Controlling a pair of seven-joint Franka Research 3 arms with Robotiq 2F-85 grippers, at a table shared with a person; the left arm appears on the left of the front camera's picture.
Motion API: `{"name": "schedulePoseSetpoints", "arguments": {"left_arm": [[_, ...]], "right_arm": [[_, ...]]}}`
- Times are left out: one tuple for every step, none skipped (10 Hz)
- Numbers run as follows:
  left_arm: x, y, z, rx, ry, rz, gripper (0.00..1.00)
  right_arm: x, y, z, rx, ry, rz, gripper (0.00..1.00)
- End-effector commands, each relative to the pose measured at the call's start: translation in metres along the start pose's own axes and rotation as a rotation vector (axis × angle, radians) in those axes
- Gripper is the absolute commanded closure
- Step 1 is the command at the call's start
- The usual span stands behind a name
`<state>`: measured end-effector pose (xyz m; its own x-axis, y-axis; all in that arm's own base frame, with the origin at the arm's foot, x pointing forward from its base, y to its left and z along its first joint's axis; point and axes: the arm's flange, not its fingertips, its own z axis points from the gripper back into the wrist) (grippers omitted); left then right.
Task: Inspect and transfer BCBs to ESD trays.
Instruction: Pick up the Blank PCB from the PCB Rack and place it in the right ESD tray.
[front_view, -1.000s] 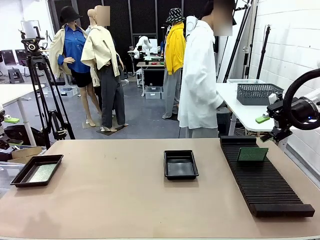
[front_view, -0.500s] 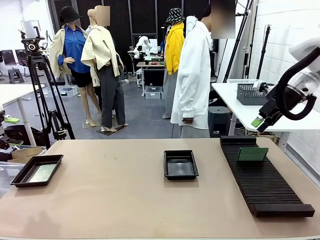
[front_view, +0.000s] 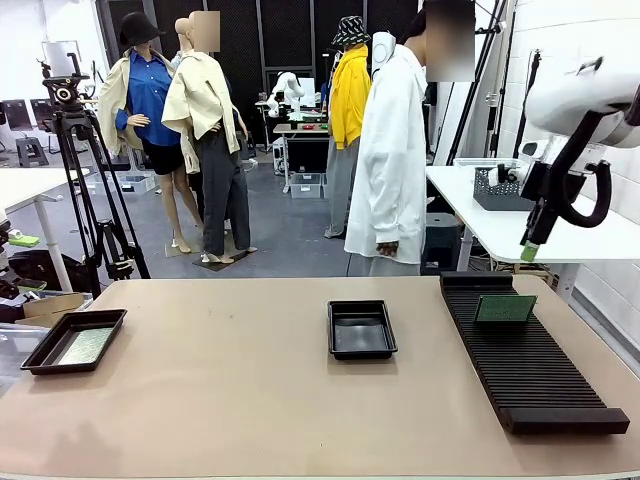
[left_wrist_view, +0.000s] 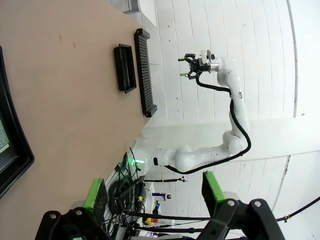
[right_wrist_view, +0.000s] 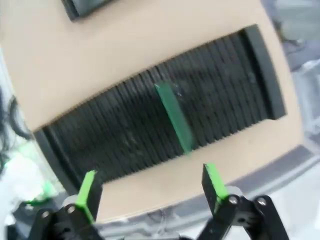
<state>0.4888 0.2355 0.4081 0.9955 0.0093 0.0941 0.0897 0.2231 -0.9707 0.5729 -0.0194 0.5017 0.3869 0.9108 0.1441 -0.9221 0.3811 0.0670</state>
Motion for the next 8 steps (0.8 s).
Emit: {"name": "schedulePoseSetpoints", "arguments": {"left_arm": [[0.000, -0.001, 0.001, -0.002, 0.000, -0.002, 0.00], [0.000, -0.001, 0.001, -0.002, 0.000, -0.002, 0.00], [0.000, -0.001, 0.001, -0.002, 0.000, -0.002, 0.00], [0.000, -0.001, 0.001, -0.002, 0.000, -0.002, 0.00], [0.000, -0.001, 0.001, -0.002, 0.000, -0.002, 0.00], [0.000, -0.001, 0.001, -0.002, 0.000, -0.002, 0.00], [0.000, -0.001, 0.001, -0.002, 0.000, -0.002, 0.00], [0.000, -0.001, 0.001, -0.002, 0.000, -0.002, 0.00]], "right_arm": [[-0.001, -0.001, -0.011, -0.137, 0.064, 0.135, 0.00], [-0.002, -0.006, -0.014, -0.125, 0.083, 0.221, 0.00], [-0.006, -0.010, -0.018, -0.110, 0.059, 0.278, 0.00], [-0.010, -0.010, -0.025, -0.121, 0.036, 0.314, 0.00], [-0.012, -0.007, -0.032, -0.148, 0.050, 0.345, 0.00], [-0.012, -0.006, -0.036, -0.143, 0.050, 0.386, 0.00], [-0.011, -0.009, -0.038, -0.130, 0.030, 0.388, 0.00], [-0.008, -0.009, -0.039, -0.132, 0.024, 0.390, 0.00]]}}
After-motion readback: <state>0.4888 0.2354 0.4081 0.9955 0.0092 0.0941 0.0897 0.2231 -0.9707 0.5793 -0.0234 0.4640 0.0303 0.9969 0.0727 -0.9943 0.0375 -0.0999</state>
